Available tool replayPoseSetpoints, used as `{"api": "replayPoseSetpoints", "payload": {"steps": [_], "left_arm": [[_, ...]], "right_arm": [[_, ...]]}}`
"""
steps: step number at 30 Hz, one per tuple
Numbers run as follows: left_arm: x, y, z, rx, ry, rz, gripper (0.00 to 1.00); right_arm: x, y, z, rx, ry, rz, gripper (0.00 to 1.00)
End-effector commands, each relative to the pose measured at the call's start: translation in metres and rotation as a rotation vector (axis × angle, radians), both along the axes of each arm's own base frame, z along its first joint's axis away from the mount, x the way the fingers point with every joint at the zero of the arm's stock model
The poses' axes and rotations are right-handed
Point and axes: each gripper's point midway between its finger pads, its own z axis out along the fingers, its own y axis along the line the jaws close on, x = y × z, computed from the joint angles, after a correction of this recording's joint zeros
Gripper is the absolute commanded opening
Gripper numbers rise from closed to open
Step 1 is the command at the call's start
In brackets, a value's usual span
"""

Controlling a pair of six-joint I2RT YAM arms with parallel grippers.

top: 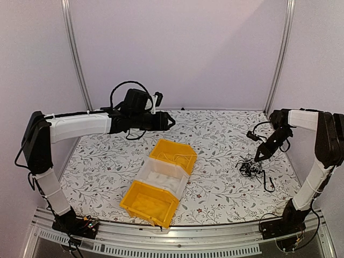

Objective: Untangle the cables

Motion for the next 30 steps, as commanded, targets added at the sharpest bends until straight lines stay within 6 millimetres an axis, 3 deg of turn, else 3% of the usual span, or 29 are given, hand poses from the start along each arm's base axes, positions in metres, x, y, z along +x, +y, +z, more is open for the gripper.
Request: {"api": "replayPoseSetpoints", "payload": {"steps": [1, 5, 8, 10, 12, 14, 19, 27, 30], "left_arm": [[-0.007, -0.003, 0.001, 0.014, 0.000, -0.023, 0.60], [-0.007, -0.004, -0.003, 0.012, 0.006, -0.025, 0.60], [-0.008, -0.006, -0.004, -0.001, 0.015, -0.031, 0.60], [-0.007, -0.009, 0.000, -0.009, 0.009, -0.037, 0.60], [-0.006, -0.013, 0.005, -0.013, -0.011, -0.054, 0.60], [-0.007, -0.021, 0.015, -0.018, -0.056, -0.092, 0.60], [-0.025, -0.056, 0.058, -0.075, -0.276, -0.225, 0.62], [-0.052, -0.115, 0.089, -0.146, -0.426, -0.400, 0.61], [-0.063, -0.133, 0.097, -0.173, -0.464, -0.467, 0.61]], "right_arm": [[-0.002, 0.000, 0.002, -0.013, -0.013, 0.023, 0.18], [-0.004, 0.006, 0.009, 0.028, -0.029, 0.034, 0.15], [-0.002, 0.009, 0.009, 0.042, -0.011, 0.016, 0.00], [0.000, 0.011, 0.020, 0.059, -0.012, 0.008, 0.00], [0.008, 0.014, 0.051, 0.076, -0.076, 0.009, 0.00], [0.011, 0.018, 0.097, 0.102, -0.152, 0.013, 0.00], [0.015, 0.037, 0.206, 0.160, -0.368, 0.065, 0.00], [0.024, 0.057, 0.333, 0.212, -0.691, 0.071, 0.00], [0.028, 0.067, 0.371, 0.254, -0.781, 0.069, 0.00]]}}
